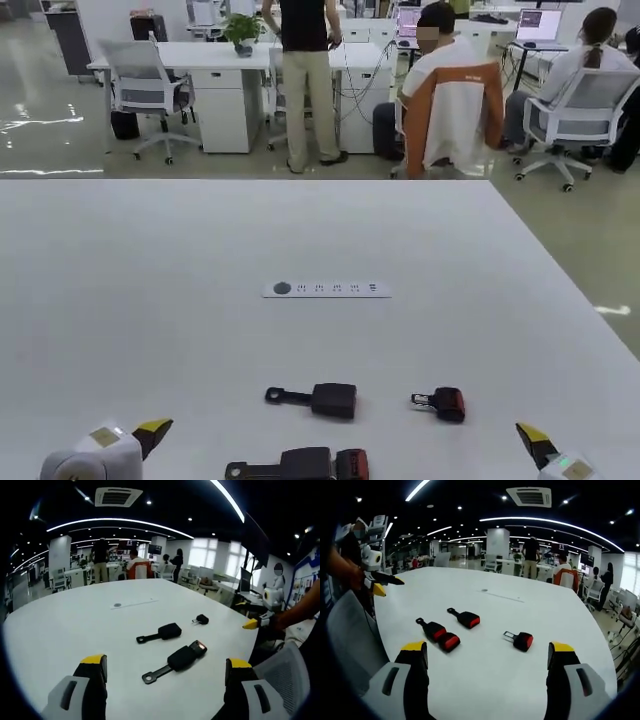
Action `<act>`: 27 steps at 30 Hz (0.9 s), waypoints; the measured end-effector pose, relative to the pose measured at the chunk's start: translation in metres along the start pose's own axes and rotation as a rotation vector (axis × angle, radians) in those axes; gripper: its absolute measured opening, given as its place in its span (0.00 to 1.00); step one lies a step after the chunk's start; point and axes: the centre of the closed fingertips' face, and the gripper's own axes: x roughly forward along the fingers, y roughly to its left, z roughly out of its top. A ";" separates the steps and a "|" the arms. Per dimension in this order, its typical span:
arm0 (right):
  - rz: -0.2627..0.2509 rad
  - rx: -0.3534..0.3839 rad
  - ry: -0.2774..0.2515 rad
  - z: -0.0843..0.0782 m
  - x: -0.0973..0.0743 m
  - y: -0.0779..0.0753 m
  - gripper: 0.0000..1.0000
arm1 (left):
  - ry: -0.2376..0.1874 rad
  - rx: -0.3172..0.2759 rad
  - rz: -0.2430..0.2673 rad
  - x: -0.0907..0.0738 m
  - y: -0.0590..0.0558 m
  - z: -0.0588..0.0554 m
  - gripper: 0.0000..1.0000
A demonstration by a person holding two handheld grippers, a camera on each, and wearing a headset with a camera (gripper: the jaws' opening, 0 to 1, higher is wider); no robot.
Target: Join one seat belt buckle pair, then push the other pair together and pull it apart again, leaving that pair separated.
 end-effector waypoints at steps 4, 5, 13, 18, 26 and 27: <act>0.005 0.000 0.009 -0.004 -0.001 0.002 1.00 | 0.001 -0.002 0.000 -0.002 0.001 -0.002 1.00; 0.005 0.000 0.010 -0.004 -0.001 0.003 1.00 | 0.002 -0.002 0.001 -0.002 0.001 -0.002 1.00; 0.008 -0.002 0.011 -0.004 0.000 0.008 1.00 | 0.001 0.002 0.001 -0.007 0.000 -0.002 1.00; 0.009 -0.004 0.013 -0.006 0.000 0.010 1.00 | -0.009 0.009 -0.002 -0.007 0.000 -0.001 1.00; 0.005 -0.001 0.016 -0.006 -0.002 0.010 1.00 | -0.017 0.015 -0.008 -0.007 -0.002 0.002 1.00; 0.006 -0.002 0.012 -0.006 -0.002 0.010 1.00 | -0.018 0.017 -0.010 -0.007 -0.003 0.003 1.00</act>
